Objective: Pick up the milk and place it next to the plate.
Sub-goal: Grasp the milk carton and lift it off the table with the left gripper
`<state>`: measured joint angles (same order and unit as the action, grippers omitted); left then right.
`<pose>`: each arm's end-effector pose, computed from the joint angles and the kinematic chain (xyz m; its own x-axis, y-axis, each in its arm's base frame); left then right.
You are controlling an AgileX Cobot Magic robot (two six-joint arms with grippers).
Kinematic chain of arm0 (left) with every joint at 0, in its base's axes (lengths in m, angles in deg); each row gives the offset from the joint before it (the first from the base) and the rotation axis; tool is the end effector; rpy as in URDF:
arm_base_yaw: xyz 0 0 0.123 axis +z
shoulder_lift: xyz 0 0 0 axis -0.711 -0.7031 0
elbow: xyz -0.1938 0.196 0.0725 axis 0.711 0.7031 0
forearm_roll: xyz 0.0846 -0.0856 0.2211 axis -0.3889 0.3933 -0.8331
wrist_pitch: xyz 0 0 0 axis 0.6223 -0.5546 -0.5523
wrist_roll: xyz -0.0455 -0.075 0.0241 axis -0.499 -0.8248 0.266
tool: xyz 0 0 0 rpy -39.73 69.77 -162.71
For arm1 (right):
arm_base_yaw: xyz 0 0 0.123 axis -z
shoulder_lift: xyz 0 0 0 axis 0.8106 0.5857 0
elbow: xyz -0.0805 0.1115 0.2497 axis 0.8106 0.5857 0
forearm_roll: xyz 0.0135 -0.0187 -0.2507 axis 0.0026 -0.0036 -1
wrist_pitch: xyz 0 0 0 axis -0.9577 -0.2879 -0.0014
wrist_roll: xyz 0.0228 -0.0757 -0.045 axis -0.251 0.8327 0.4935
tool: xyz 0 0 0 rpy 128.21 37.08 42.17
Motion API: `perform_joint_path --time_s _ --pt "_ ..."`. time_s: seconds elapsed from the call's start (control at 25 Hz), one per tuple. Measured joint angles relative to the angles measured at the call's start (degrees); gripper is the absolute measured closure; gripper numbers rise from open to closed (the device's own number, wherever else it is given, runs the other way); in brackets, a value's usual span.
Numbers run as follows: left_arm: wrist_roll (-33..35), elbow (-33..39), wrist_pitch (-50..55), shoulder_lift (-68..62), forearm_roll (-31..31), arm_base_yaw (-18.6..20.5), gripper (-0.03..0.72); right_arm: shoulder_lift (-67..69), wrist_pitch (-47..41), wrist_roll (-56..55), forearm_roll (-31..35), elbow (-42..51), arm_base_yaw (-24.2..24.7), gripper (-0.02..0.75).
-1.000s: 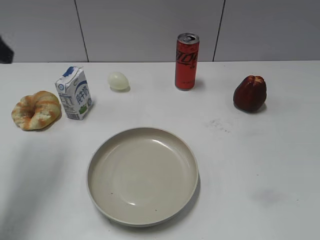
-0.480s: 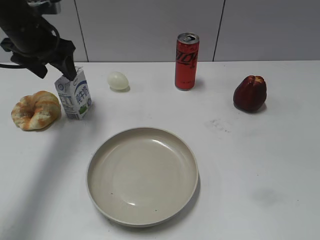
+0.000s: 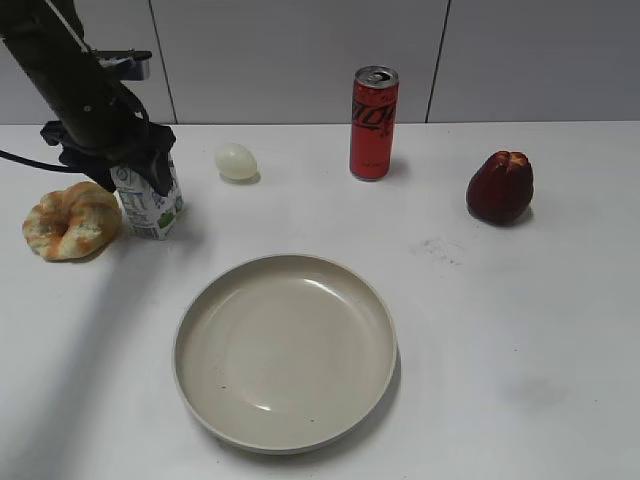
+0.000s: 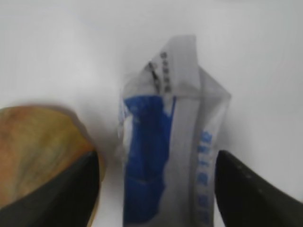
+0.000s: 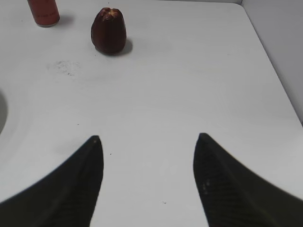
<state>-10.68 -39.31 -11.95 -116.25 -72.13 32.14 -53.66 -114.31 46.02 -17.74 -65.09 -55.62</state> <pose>0.4329 -0.1216 0.1843 -0.9341 0.2695 -0.2340 0.3174 0.9272 -0.1992 0.0083 0.0020 0.2623 -0.4248 0.0033 -0.9053 -0.0373 0.9991 0.0211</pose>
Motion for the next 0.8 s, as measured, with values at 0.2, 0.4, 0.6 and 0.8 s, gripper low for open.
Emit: perform_joint_path --time_s 0.2,0.4,0.6,0.8 --pt "0.0 0.0 -2.1 -0.5 0.1 0.0 0.279 0.0 0.0 0.0 0.0 0.0 0.0 0.279" --pt "0.0 -0.1 -2.1 -0.5 -0.4 0.0 0.401 0.0 0.0 0.0 0.0 0.0 0.0 0.279" --pt "0.0 -0.1 -1.4 -0.4 -0.6 0.0 0.401 0.0 0.0 0.0 0.0 0.0 0.0 0.279" --pt "0.7 -0.7 1.0 1.9 -0.8 -0.4 0.401 0.0 0.0 0.0 0.0 0.0 0.0 0.279"
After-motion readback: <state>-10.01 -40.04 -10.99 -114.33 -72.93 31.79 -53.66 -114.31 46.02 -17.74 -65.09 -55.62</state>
